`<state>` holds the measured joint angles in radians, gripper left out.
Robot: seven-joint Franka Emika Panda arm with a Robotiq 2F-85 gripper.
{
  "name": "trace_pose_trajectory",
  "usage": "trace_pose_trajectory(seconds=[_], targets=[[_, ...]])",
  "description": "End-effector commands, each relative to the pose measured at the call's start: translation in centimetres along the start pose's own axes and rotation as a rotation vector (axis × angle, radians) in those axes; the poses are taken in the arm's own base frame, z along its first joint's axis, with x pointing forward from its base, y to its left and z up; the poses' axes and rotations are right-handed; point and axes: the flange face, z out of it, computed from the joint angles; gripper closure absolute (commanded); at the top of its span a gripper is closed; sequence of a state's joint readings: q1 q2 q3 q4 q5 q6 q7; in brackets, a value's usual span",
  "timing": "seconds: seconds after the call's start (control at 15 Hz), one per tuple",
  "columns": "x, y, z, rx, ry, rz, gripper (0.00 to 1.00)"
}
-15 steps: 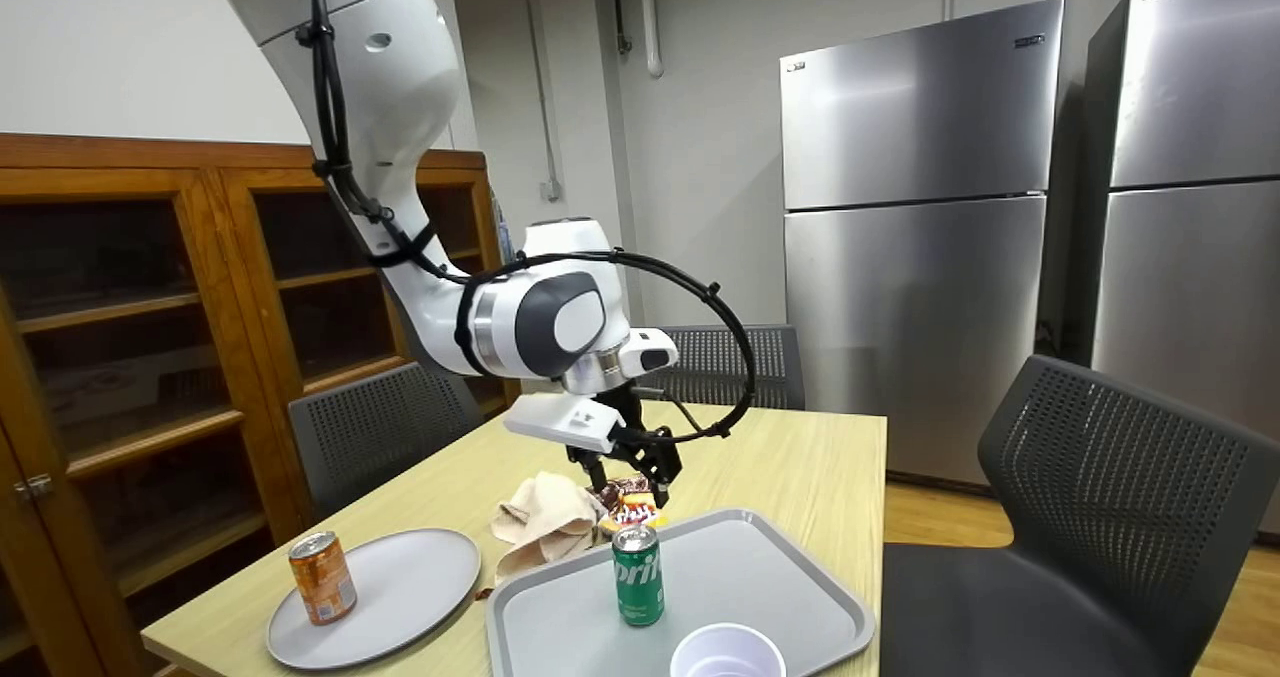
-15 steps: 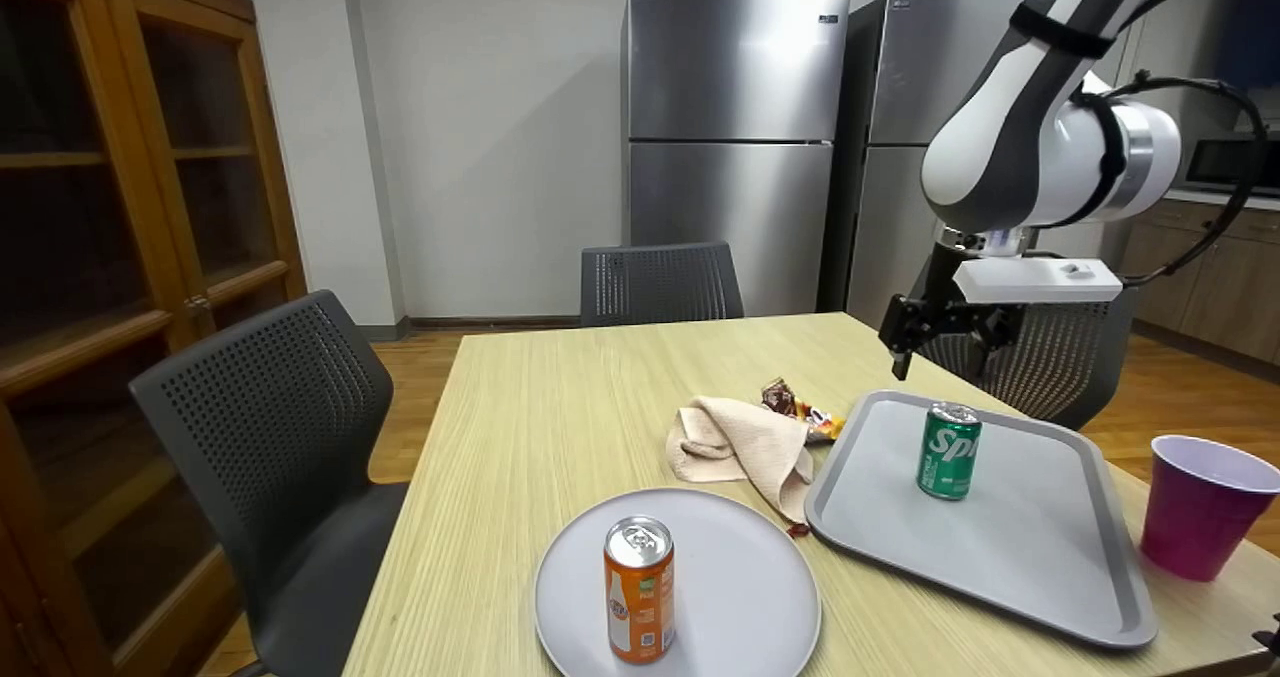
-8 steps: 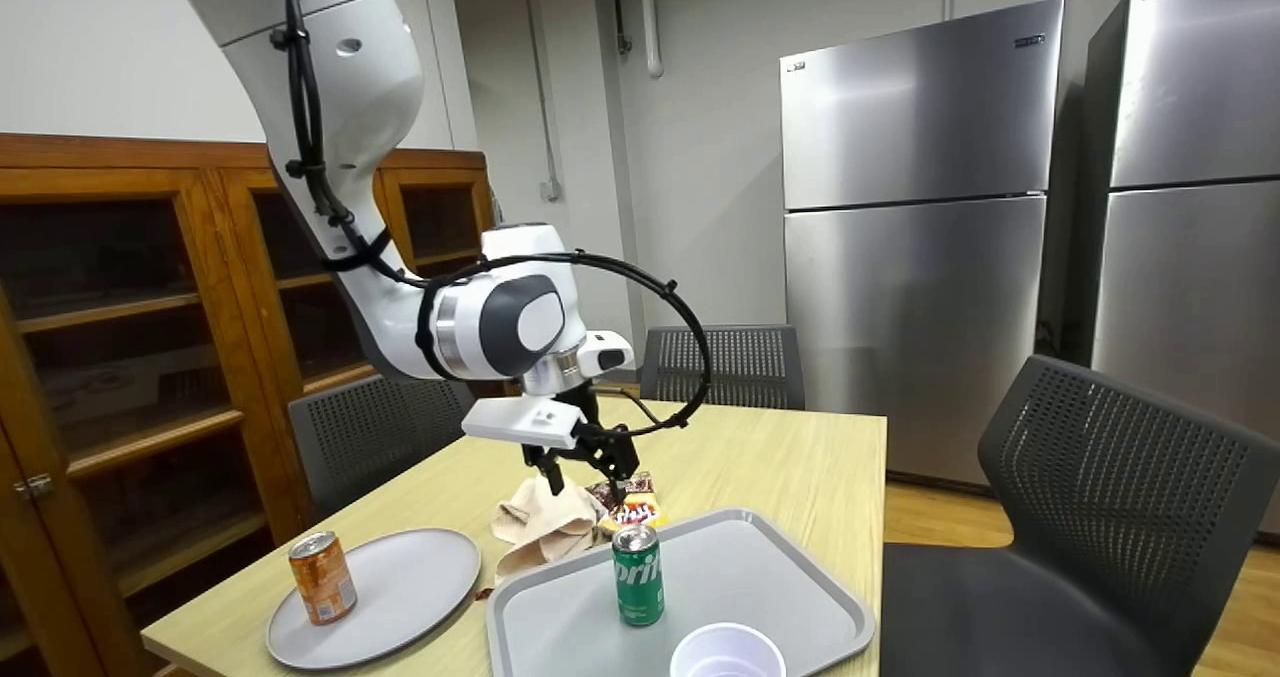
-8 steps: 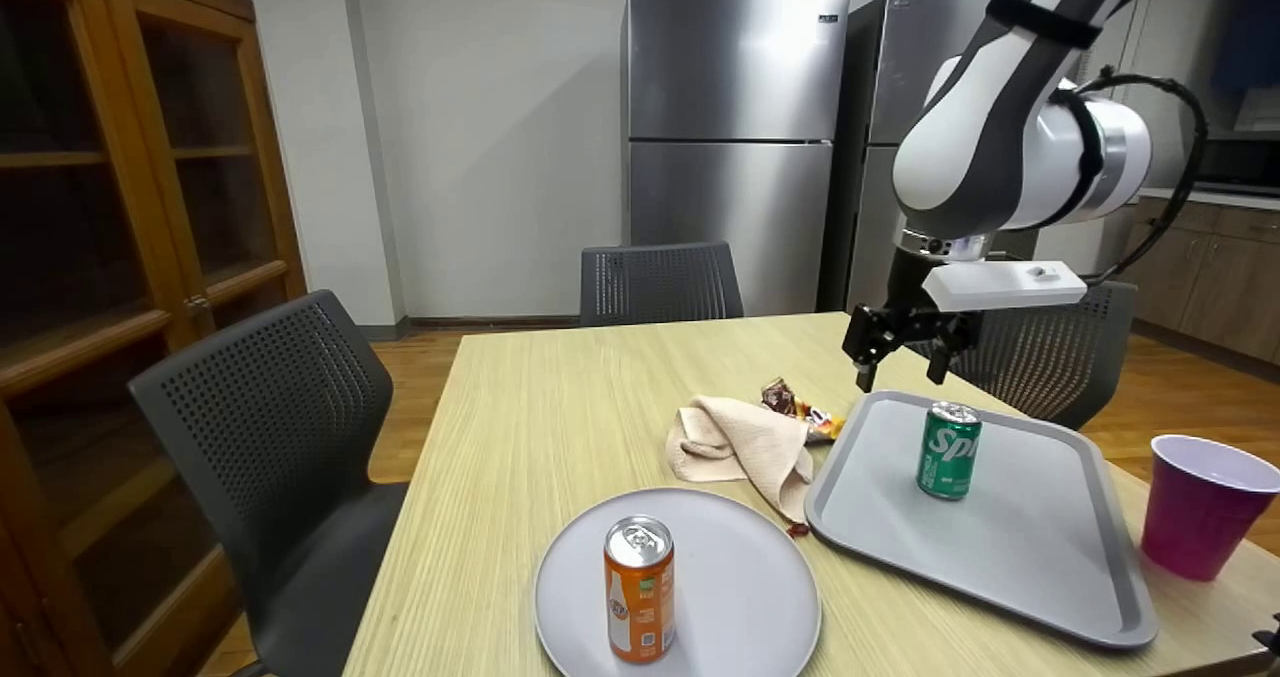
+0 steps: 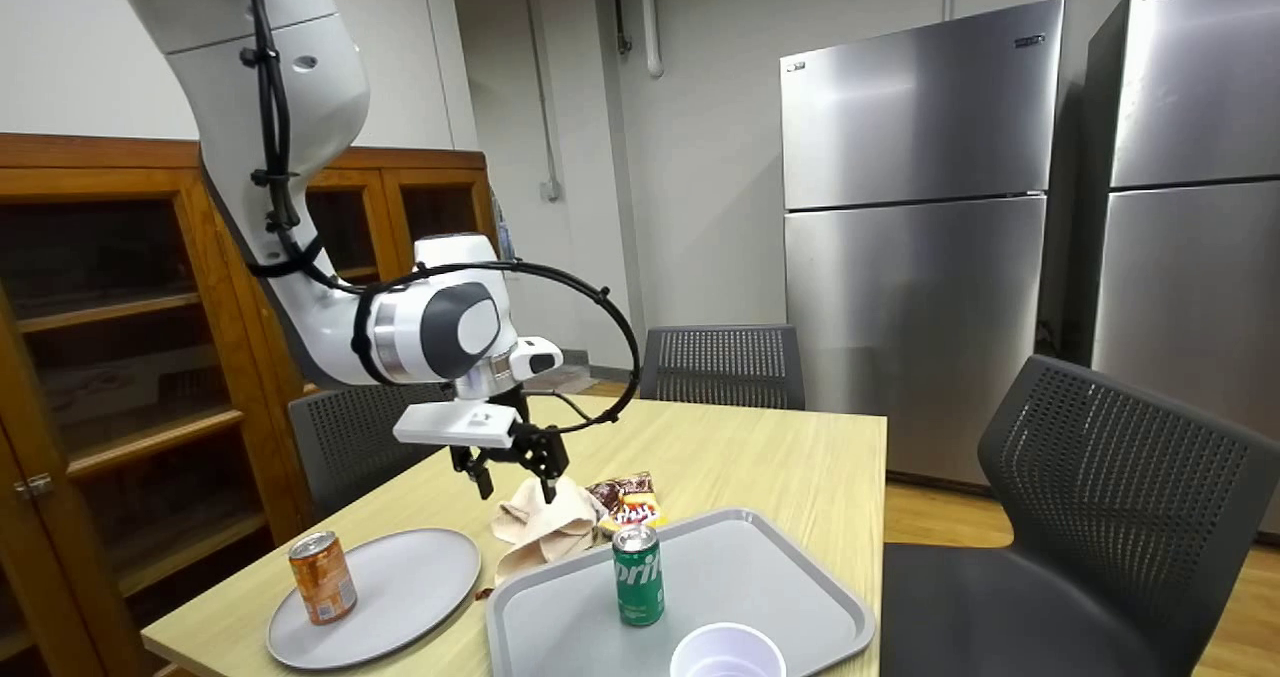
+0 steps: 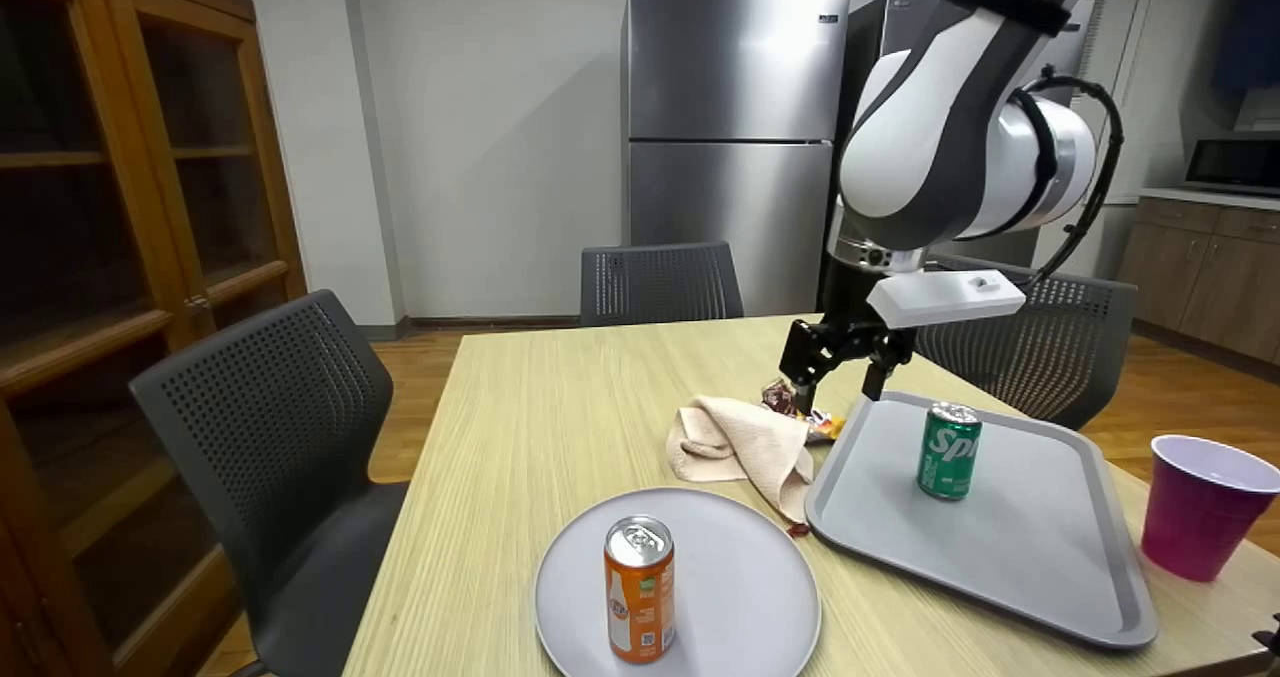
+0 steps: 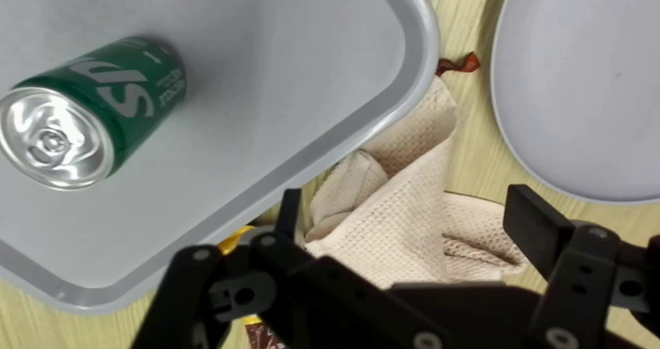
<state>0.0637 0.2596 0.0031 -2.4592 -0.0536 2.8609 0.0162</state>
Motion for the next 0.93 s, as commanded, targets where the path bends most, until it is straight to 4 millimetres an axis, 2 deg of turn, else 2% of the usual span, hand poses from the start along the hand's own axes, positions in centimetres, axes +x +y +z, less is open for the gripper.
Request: trace_pose_trajectory(seconds=[0.0, 0.33, 0.87], targets=[[-0.9, -3.1, -1.2, 0.017, 0.003, -0.081, 0.0], [-1.3, -7.2, -1.8, 0.036, 0.005, -0.143, 0.0], [-2.3, -13.2, -3.8, 0.06, -0.009, -0.267, 0.0]])
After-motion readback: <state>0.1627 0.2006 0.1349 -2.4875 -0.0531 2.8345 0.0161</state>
